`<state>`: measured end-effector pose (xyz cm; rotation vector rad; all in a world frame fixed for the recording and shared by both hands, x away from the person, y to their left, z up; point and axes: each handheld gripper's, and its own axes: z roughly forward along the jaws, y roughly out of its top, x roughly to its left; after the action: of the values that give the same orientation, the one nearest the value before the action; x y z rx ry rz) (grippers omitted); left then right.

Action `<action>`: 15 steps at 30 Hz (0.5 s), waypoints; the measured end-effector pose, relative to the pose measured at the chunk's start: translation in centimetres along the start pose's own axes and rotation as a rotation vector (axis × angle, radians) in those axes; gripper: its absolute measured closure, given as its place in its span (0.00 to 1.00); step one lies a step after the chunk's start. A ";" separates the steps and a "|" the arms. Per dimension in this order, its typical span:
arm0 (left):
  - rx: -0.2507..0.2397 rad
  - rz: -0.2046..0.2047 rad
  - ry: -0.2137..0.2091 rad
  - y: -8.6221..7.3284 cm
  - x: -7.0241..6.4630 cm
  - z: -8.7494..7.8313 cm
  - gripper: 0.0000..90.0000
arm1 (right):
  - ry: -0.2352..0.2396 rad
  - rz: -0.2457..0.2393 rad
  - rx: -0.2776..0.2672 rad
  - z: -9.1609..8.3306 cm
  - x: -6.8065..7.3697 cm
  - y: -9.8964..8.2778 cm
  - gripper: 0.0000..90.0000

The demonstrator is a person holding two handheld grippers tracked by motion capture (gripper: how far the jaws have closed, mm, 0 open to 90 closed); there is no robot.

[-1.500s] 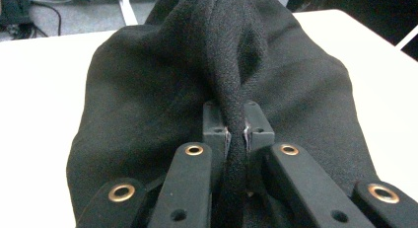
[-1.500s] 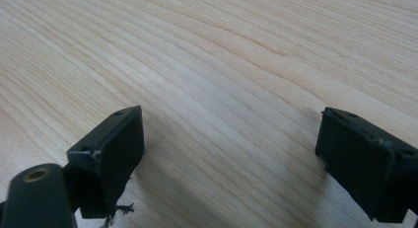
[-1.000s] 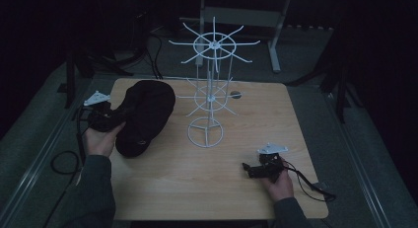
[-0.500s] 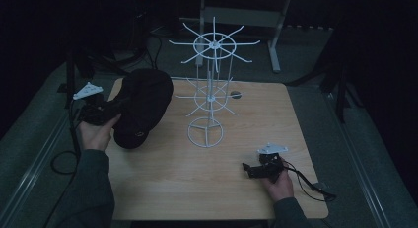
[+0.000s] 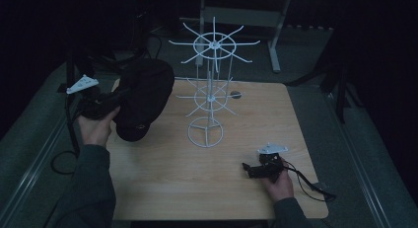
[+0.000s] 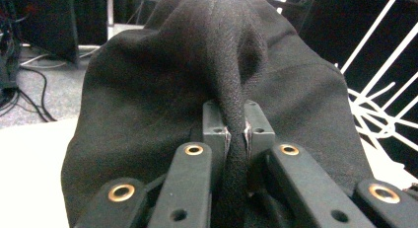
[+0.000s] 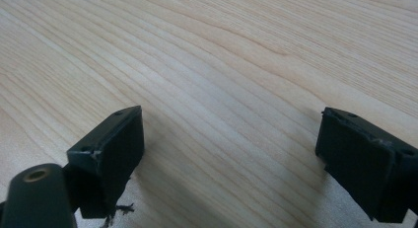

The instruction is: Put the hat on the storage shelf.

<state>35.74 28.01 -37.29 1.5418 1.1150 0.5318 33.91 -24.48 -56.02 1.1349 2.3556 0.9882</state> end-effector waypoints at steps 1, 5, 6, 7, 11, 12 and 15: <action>-0.001 0.001 -0.001 0.1 0.0 0.0 0.94 | 0.000 0.000 0.000 0.0 0.0 0.0 0.12; -0.013 0.011 -0.010 0.5 -0.2 -0.1 0.94 | 0.000 0.001 0.000 0.0 0.0 0.0 0.12; -0.016 0.012 -0.010 0.6 -0.2 -0.2 0.94 | 0.000 0.001 0.000 0.0 0.0 0.0 0.12; -0.024 0.010 -0.013 0.7 -0.2 -0.2 0.94 | 0.000 0.001 0.000 0.0 0.0 0.0 0.12; -0.050 -0.003 -0.021 1.0 -0.3 -0.3 0.94 | 0.000 0.001 0.000 0.0 0.0 0.0 0.12; -0.058 -0.005 -0.021 1.0 -0.3 -0.3 0.94 | 0.000 0.001 0.000 0.0 0.0 0.0 0.12; -0.077 -0.008 -0.025 1.2 -0.4 -0.4 0.94 | 0.000 0.000 0.000 0.0 0.0 0.0 0.12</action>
<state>35.65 27.91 -35.94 1.4730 1.0692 0.5431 33.92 -24.48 -56.02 1.1353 2.3555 0.9884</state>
